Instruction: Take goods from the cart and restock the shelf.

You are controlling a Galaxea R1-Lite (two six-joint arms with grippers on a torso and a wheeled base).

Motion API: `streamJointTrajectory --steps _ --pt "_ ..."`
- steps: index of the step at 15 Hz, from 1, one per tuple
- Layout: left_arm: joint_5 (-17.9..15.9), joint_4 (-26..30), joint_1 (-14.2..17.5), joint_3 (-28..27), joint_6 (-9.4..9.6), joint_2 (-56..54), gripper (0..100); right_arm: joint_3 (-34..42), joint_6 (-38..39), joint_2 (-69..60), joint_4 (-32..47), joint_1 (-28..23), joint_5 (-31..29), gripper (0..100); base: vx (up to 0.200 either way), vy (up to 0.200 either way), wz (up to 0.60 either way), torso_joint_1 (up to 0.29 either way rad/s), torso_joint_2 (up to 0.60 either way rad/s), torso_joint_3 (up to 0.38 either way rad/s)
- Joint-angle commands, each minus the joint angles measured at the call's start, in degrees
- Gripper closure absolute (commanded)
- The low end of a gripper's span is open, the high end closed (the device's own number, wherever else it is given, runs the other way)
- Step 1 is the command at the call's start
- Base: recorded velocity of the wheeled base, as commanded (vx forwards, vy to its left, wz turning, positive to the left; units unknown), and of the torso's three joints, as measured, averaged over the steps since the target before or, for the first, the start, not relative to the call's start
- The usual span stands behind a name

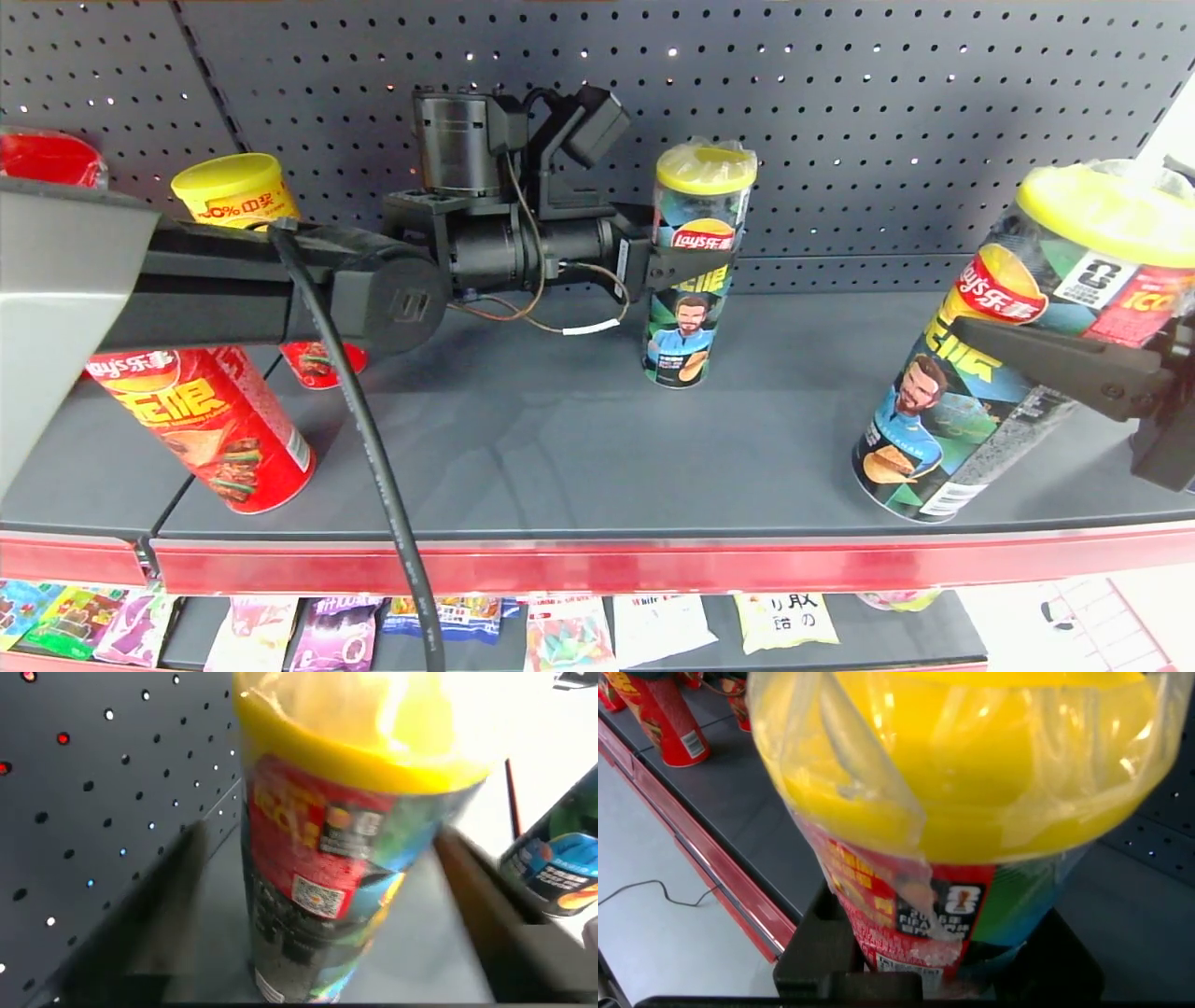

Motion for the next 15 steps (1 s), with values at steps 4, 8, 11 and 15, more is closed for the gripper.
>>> streamJointTrajectory --steps 4,8,11,15 --pt "0.5 0.0 -1.9 -1.1 0.0 0.8 100 0.0 0.8 0.0 0.0 0.0 -0.1 100 0.0 0.0 0.0 0.0 0.0 0.0" --pt "0.7 0.0 -3.0 3.4 -0.09 -3.6 100 -0.3 0.8 0.1 0.0 0.0 -0.1 100 0.0 0.0 0.0 0.0 0.0 0.0" --pt "1.5 0.0 -5.6 14.6 -0.18 -11.7 100 -0.4 0.8 0.0 -0.1 0.0 0.0 100 0.0 0.0 0.0 0.0 0.0 0.0" --pt "4.1 0.0 -8.3 22.3 -0.27 -18.0 100 -0.6 0.8 0.0 -0.2 0.1 0.0 100 0.0 0.0 0.0 0.0 0.0 0.0"
